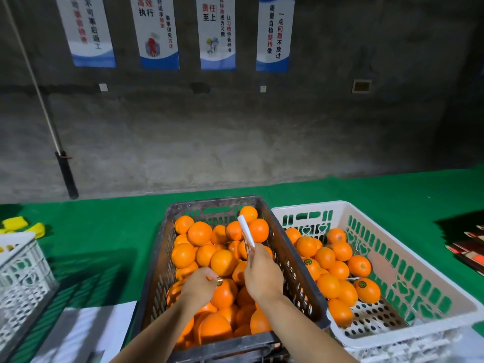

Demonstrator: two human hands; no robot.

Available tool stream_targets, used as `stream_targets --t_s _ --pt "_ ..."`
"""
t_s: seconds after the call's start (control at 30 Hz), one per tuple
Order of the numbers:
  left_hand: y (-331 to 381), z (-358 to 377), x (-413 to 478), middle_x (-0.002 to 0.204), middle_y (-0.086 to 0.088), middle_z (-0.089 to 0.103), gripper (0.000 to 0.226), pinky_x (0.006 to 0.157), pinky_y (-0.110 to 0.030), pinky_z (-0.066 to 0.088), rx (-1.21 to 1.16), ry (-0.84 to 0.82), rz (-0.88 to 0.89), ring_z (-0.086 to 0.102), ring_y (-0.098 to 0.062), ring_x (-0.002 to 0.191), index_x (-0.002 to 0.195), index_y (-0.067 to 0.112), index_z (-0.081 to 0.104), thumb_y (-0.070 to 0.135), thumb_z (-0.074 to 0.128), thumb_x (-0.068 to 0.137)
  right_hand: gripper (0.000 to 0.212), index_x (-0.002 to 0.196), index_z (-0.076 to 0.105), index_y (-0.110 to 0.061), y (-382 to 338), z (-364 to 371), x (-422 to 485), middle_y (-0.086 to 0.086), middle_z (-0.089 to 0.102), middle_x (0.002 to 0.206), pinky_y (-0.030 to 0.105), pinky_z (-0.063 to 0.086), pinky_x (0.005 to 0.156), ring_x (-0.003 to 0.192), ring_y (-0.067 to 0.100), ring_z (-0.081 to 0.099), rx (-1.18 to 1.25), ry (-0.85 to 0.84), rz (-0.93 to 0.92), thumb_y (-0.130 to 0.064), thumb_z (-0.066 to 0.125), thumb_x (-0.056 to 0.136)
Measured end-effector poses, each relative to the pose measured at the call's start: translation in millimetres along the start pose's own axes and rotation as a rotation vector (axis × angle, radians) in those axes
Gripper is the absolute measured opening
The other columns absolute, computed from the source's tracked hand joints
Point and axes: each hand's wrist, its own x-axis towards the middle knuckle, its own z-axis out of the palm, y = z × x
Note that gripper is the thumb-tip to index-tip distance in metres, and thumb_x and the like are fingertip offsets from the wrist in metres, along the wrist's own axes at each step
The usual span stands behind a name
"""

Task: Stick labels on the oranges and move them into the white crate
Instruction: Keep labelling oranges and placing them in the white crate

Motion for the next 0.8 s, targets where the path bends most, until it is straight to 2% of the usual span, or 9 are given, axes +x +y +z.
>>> stream_targets --t_s 0.17,0.23,0.33,0.37,0.5,0.57,0.67,0.73,0.8 --pt "-5.1 3.1 4.9 0.094 0.005 0.068 0.006 0.066 -0.025 0.047 0.016 0.028 -0.011 0.062 -0.011 0.084 0.086 0.032 0.063 0.032 0.066 0.091 0.016 0.104 0.049 -0.021 -0.9 -1.0 -0.5 0.000 0.065 0.095 0.028 0.032 0.051 0.079 0.023 0.066 -0.004 -0.039 -0.014 -0.032 0.038 0.106" --pt "-5.2 2.1 5.9 0.100 0.001 0.070 0.008 0.068 -0.026 0.052 0.001 0.026 -0.038 0.062 -0.010 0.082 0.093 0.029 0.065 0.035 0.069 0.089 0.016 0.106 0.049 -0.020 -0.9 -1.3 0.0 0.001 0.065 0.100 0.027 0.029 0.049 0.082 0.024 0.066 -0.013 -0.058 -0.027 -0.031 0.038 0.106" --pt "-4.1 1.0 5.5 0.119 -0.007 0.066 0.055 0.070 -0.029 0.050 0.021 0.008 -0.109 0.066 -0.021 0.096 0.130 0.023 0.052 0.046 0.071 0.085 0.016 0.107 0.050 -0.020 -1.1 -1.0 0.3 0.002 0.064 0.105 0.027 0.031 0.052 0.085 0.024 0.065 -0.025 -0.067 -0.033 -0.030 0.038 0.106" --pt "-3.3 0.8 4.1 0.121 -0.007 0.065 0.058 0.072 -0.030 0.049 0.062 0.017 -0.109 0.065 -0.023 0.100 0.132 0.024 0.050 0.050 0.070 0.084 0.016 0.108 0.050 -0.019 -1.1 -0.6 0.3 0.002 0.064 0.107 0.028 0.033 0.055 0.087 0.024 0.066 -0.029 -0.071 -0.035 -0.030 0.039 0.106" --pt "-0.5 1.9 -1.2 0.114 0.004 0.064 0.009 0.080 -0.029 0.051 0.259 0.088 0.141 0.058 -0.011 0.094 0.099 0.035 0.063 0.041 0.060 0.094 0.017 0.110 0.052 -0.019 -0.7 0.5 0.6 0.002 0.065 0.111 0.030 0.042 0.061 0.090 0.023 0.067 -0.032 -0.069 -0.029 -0.030 0.040 0.106" --pt "-1.0 6.3 -1.1 0.130 0.004 0.061 0.023 0.094 -0.029 0.049 0.295 -0.012 0.211 0.058 -0.012 0.110 0.116 0.031 0.066 0.034 0.051 0.100 0.017 0.110 0.053 -0.018 -0.5 0.5 0.9 0.003 0.065 0.110 0.031 0.044 0.062 0.090 0.024 0.067 -0.028 -0.069 -0.025 -0.030 0.041 0.105" --pt "1.7 11.7 -4.2 0.155 0.003 0.039 0.053 0.113 -0.035 0.039 0.270 -0.225 0.181 0.045 -0.019 0.136 0.151 0.022 0.037 0.035 0.049 0.100 0.016 0.108 0.051 -0.019 -0.3 0.6 0.9 0.004 0.065 0.107 0.030 0.039 0.060 0.089 0.026 0.066 -0.029 -0.075 -0.027 -0.030 0.041 0.105" --pt "3.2 14.7 -5.5 0.162 0.003 0.022 0.069 0.117 -0.033 0.031 0.319 -0.319 0.196 0.029 -0.019 0.146 0.157 0.025 0.018 0.036 0.051 0.097 0.015 0.108 0.051 -0.019 -0.2 0.7 0.4 0.003 0.065 0.106 0.029 0.036 0.060 0.088 0.025 0.066 -0.036 -0.077 -0.033 -0.030 0.041 0.105" --pt "6.5 14.5 -6.8 0.164 0.001 0.016 0.079 0.113 -0.033 0.037 0.338 -0.382 0.172 0.033 -0.020 0.144 0.158 0.030 0.005 0.040 0.052 0.095 0.016 0.109 0.052 -0.019 -0.1 0.5 -0.4 0.003 0.065 0.107 0.029 0.036 0.060 0.089 0.025 0.066 -0.039 -0.073 -0.030 -0.030 0.042 0.105"
